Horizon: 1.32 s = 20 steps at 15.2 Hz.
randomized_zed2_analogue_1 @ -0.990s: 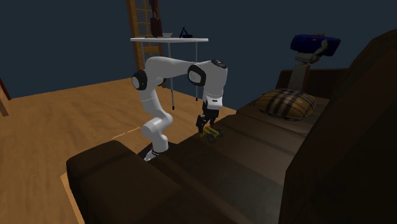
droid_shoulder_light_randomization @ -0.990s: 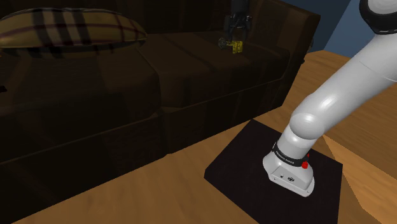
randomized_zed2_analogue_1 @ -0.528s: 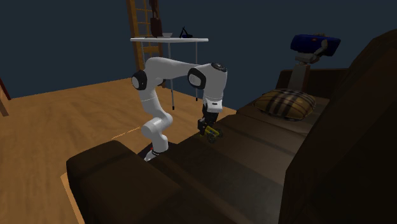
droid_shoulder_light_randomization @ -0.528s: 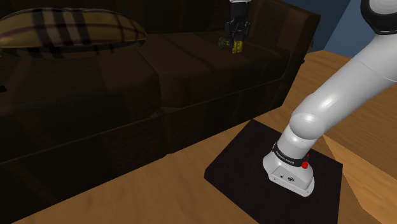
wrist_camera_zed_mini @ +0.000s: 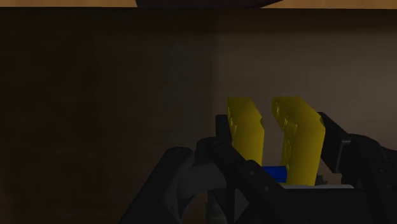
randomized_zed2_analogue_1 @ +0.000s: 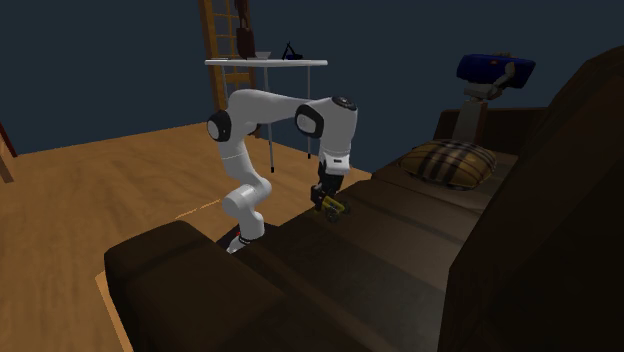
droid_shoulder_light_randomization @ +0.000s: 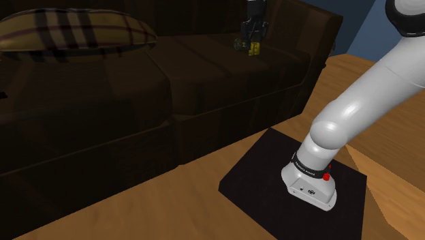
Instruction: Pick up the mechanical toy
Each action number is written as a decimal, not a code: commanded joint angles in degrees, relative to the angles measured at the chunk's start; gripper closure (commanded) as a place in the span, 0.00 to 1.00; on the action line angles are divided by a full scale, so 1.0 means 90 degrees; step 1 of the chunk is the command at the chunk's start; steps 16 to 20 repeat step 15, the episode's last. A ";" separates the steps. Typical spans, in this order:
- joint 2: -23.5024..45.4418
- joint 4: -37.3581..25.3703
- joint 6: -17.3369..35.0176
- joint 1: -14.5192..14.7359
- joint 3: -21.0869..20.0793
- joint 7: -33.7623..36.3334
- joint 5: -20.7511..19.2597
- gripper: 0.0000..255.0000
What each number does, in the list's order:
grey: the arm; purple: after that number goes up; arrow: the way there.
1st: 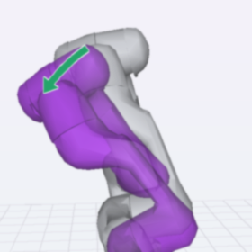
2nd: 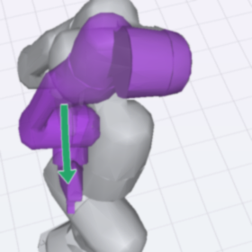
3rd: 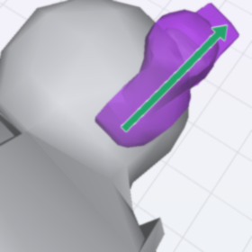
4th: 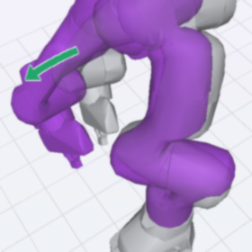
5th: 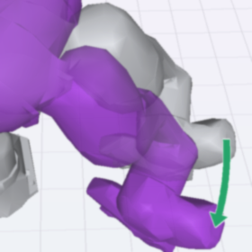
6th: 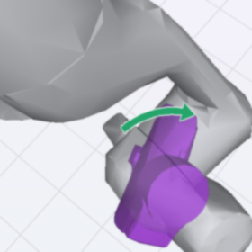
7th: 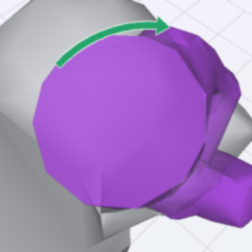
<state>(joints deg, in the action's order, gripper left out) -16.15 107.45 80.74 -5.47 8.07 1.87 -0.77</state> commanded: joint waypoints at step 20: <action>0.0418 -0.1660 -0.1245 0.0012 0.0015 -0.0027 0.0048 1.00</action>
